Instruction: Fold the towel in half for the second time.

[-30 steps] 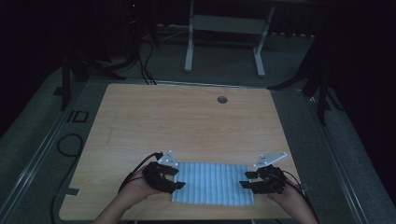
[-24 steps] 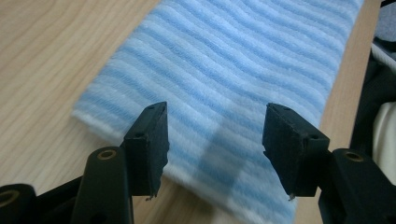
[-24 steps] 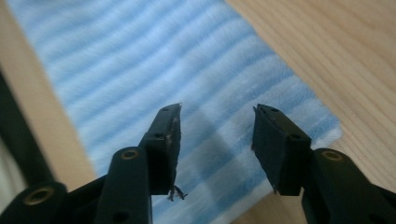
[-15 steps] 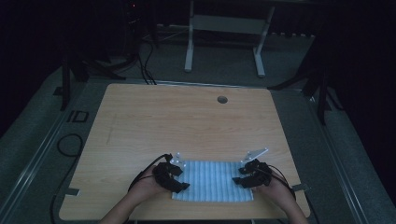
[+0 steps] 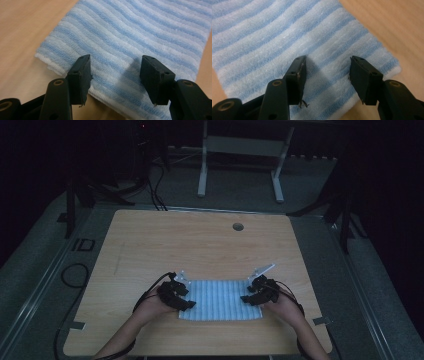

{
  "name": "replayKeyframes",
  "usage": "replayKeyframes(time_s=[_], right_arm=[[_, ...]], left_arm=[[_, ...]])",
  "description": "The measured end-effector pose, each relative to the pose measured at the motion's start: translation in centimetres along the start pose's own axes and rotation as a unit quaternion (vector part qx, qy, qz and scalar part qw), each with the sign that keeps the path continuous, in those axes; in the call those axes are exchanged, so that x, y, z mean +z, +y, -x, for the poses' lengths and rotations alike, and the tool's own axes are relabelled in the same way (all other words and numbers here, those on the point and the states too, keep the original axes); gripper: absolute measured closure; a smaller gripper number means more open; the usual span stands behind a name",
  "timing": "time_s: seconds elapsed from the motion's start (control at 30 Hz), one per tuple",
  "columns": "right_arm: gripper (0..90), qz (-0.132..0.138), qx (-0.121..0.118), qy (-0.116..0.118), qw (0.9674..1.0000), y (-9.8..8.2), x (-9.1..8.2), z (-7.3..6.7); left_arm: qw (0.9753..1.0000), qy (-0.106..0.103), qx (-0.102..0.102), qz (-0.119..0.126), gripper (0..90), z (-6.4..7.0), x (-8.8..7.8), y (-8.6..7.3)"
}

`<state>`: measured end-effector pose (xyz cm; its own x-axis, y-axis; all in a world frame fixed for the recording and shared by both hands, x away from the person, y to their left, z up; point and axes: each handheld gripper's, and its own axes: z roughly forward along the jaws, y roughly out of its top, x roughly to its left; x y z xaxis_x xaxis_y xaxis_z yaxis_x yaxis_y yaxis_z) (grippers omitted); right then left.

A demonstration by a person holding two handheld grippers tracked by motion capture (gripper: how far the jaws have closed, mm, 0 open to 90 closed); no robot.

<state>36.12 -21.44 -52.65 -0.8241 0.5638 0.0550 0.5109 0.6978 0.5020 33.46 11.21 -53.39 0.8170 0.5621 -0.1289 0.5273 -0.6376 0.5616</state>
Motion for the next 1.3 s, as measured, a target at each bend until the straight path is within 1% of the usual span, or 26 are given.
replayKeyframes(time_s=[0.13,0.23,0.33,0.37,0.47,0.53,0.63,0.8,0.87,0.93,1.07,1.23,1.3], right_arm=[[46.4,-0.004,-0.001,0.003,1.0,1.4,0.7,0.8],[46.2,-0.006,-0.002,0.007,1.0,2.4,1.2,1.3],[46.0,-0.007,-0.005,0.005,0.9999,3.3,1.7,1.8],[45.9,-0.009,-0.006,0.004,0.9999,3.6,1.9,1.9],[45.8,-0.007,-0.004,0.004,1.0,4.6,2.4,2.5],[45.8,-0.007,-0.001,0.003,1.0,5.1,2.7,2.8],[45.4,-0.004,0.008,0.005,1.0,5.7,3.1,3.3],[45.2,-0.005,0.007,0.006,0.9999,6.6,3.6,3.9],[45.1,-0.005,0.01,0.005,0.9999,7.0,3.8,4.2],[44.8,-0.005,0.014,0.002,0.9999,7.3,4.0,4.3],[44.6,-0.009,0.011,-0.003,0.9999,7.9,4.3,4.6],[44.2,-0.012,0.011,-0.003,0.9999,8.1,4.3,4.7],[41.8,-0.01,0.011,-0.003,0.9999,8.1,4.2,4.6]], left_arm=[[0.9998,0.013,-0.016,0.0,42.8,-1.4,-0.1,0.3],[0.9997,0.02,-0.013,-0.005,42.7,-2.1,-0.2,0.4],[0.9996,0.021,-0.016,-0.009,42.8,-2.9,-0.3,0.5],[0.9995,0.022,-0.021,-0.007,42.8,-3.1,-0.3,0.6],[0.9994,0.025,-0.023,-0.01,42.8,-4.2,-0.3,0.8],[0.9991,0.032,-0.024,-0.012,42.8,-4.8,-0.3,1.1],[0.9989,0.036,-0.029,-0.012,42.8,-5.4,-0.3,1.3],[0.9987,0.038,-0.032,-0.013,42.8,-6.5,-0.3,1.6],[0.9983,0.045,-0.035,-0.014,42.8,-6.9,-0.2,1.8],[0.9981,0.047,-0.037,-0.016,42.7,-7.2,-0.1,2.0],[0.9979,0.049,-0.039,-0.019,42.8,-7.7,-0.1,2.3],[0.9978,0.05,-0.04,-0.02,42.7,-7.7,0.0,2.4],[0.9976,0.053,-0.041,-0.018,42.7,-7.6,-0.2,2.4]])
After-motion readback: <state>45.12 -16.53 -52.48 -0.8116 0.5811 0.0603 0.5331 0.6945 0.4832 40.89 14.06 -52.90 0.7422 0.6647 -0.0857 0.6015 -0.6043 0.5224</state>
